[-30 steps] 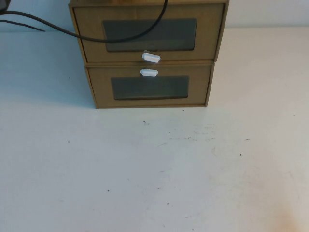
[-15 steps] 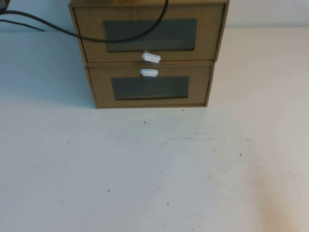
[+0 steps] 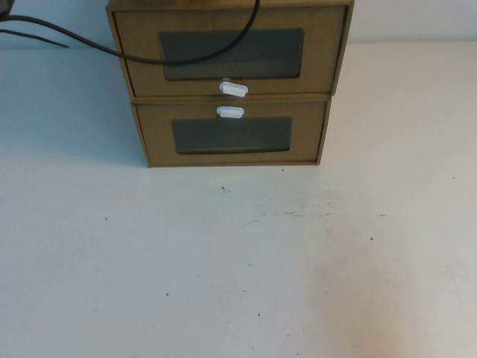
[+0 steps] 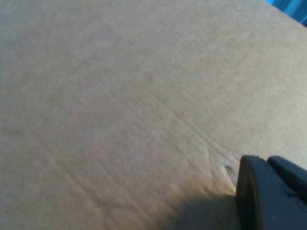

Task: Open the shoe box
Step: 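Pull the top drawer of the cardboard box fully open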

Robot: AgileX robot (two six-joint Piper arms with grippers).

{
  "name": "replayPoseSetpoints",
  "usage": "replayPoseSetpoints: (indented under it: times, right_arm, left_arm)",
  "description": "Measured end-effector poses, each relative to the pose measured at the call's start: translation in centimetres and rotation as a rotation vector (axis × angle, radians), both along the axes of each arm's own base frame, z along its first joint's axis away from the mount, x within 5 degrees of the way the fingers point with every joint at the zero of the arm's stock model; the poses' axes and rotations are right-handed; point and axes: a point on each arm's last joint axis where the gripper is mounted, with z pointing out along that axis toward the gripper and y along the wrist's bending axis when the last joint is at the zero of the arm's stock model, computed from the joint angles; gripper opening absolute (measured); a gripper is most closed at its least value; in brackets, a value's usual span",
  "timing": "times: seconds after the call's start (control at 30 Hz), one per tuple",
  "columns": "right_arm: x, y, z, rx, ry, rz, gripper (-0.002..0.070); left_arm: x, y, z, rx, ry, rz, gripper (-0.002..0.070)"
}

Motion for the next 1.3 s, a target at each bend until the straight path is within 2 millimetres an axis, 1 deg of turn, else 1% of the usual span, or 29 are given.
replayPoseSetpoints:
  times: [0.1, 0.23, 0.37, 0.43, 0.5, 0.57, 0.67, 0.73, 0.77, 0.87, 0.93, 0.97, 1.07, 1.2, 1.3]
  right_arm:
    - [0.8, 0.5, 0.9, -0.106, 0.03, 0.083, -0.0015]
    - [1.7, 1.4, 1.6, -0.174, 0.067, 0.204, -0.0015]
    - [2.3, 2.8, 2.0, -0.273, 0.08, 0.363, -0.0015]
    - [3.0, 3.7, 2.3, -0.332, 0.091, 0.439, -0.0015]
    - [4.2, 4.6, 2.6, -0.377, 0.118, 0.491, -0.0015]
    - [5.8, 5.7, 3.5, -0.411, 0.124, 0.531, -0.0015]
    - [8.7, 7.8, 4.7, -0.474, 0.129, 0.581, -0.0015]
    - [10.7, 9.6, 5.4, -0.531, 0.113, 0.617, -0.0015]
    - [11.6, 10.5, 5.4, -0.555, 0.12, 0.632, -0.0015]
    - [14.0, 13.1, 6.1, -0.674, 0.096, 0.651, -0.0015]
    - [15.4, 14.9, 6.0, -0.777, 0.089, 0.647, -0.0015]
    - [15.7, 15.7, 5.9, -0.82, 0.087, 0.646, -0.0015]
    - [17.0, 17.6, 4.9, -0.982, 0.083, 0.603, -0.0015]
    - [17.9, 19.6, 3.7, -1.241, -0.014, 0.536, -0.0015]
    - [17.9, 21.2, 3.0, -1.37, -0.1, 0.494, -0.0015]
  left_arm:
    - [0.0, 0.0, 0.0, 0.003, 0.004, 0.007, -0.0004]
    - [0.1, 0.1, -0.1, 0.011, 0.011, 0.019, -0.0004]
    - [0.0, 0.2, -0.1, 0.009, 0.022, 0.024, -0.0004]
    - [0.0, 0.2, -0.1, 0.009, 0.029, 0.025, -0.0004]
    - [0.0, 0.2, -0.1, 0.007, 0.032, 0.027, -0.0004]
    - [0.0, 0.2, -0.2, 0.006, 0.039, 0.027, -0.0004]
    - [-0.1, 0.2, -0.2, 0.01, 0.045, 0.025, -0.0004]
    - [-0.1, 0.2, -0.1, 0.005, 0.05, 0.029, -0.0004]
    - [-0.1, 0.2, -0.1, 0.004, 0.054, 0.03, -0.0004]
    - [-0.2, 0.2, -0.1, -0.004, 0.066, 0.038, -0.0004]
    - [-0.2, 0.2, -0.1, -0.005, 0.068, 0.039, -0.0004]
    - [-0.2, 0.2, -0.1, -0.006, 0.07, 0.04, -0.0004]
    - [-0.2, 0.2, -0.1, -0.01, 0.076, 0.045, -0.0004]
    - [-0.2, 0.2, -0.1, -0.013, 0.08, 0.048, -0.0004]
    - [-0.2, 0.2, -0.1, -0.014, 0.081, 0.049, -0.0004]
